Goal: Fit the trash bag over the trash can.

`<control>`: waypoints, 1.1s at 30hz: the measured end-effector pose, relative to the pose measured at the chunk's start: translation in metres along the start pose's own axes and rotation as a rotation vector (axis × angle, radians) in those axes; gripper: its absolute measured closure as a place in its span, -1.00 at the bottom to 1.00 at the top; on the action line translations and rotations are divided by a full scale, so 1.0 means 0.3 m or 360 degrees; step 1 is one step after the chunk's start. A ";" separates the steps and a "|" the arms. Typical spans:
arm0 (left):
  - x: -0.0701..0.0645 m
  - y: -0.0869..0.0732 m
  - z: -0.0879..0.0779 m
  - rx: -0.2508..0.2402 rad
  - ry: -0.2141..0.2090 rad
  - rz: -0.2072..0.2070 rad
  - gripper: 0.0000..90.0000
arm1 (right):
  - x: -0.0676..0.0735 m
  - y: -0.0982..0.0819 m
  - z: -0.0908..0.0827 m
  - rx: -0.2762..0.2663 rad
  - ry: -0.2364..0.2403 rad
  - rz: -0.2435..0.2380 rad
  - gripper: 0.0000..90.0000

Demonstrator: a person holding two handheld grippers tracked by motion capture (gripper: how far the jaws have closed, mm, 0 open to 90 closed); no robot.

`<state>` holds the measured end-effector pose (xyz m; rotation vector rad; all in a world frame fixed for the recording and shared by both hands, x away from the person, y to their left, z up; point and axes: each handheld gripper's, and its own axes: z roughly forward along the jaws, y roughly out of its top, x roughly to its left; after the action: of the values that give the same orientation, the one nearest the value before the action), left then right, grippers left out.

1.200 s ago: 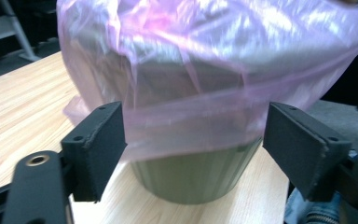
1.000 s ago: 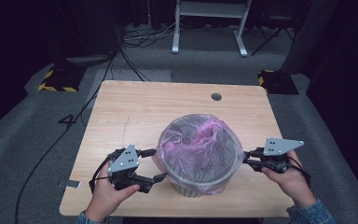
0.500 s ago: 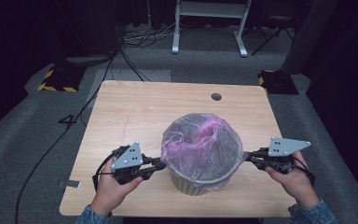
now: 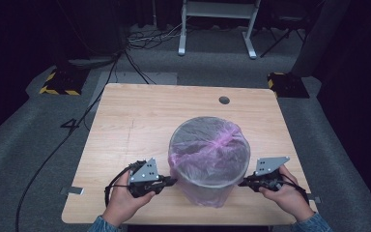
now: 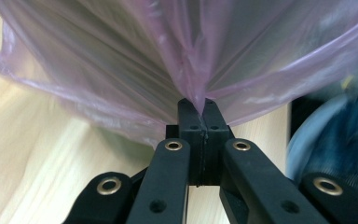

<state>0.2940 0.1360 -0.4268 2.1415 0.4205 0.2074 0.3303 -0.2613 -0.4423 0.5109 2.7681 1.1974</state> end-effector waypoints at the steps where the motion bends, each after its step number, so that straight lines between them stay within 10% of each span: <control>1: 0.001 -0.019 0.015 0.0073 0.0041 0.0008 1.00 | -0.002 -0.028 0.028 0.0133 -0.0091 -0.0020 1.00; 8: 0.075 -0.140 0.027 0.0052 0.0007 -0.0267 0.97 | -0.066 -0.126 0.020 0.0102 -0.0128 0.0251 1.00; 11: 0.063 -0.150 0.001 0.0071 0.0084 -0.0187 0.27 | -0.062 -0.140 0.001 0.0067 -0.0114 0.0256 0.50; 14: 0.037 -0.132 -0.054 -0.0074 0.0059 -0.0198 -0.07 | -0.045 -0.149 -0.061 -0.0061 -0.0151 0.0189 -0.24; 20: 0.042 -0.022 -0.070 -0.0218 0.0092 -0.0145 -0.47 | 0.005 -0.042 -0.135 -0.0323 -0.0102 0.0042 -0.46; 24: 0.071 0.010 -0.040 -0.0230 0.0008 -0.0140 0.72 | -0.025 0.031 -0.073 -0.0271 -0.0030 -0.0018 0.87; 33: 0.101 -0.089 0.071 0.0045 0.0034 -0.0274 1.00 | -0.063 -0.031 -0.025 -0.0154 -0.0082 0.0113 1.00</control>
<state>0.3226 0.1449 -0.4614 2.1190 0.6203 0.1274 0.3440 -0.2789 -0.4449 0.6261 2.6549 1.3063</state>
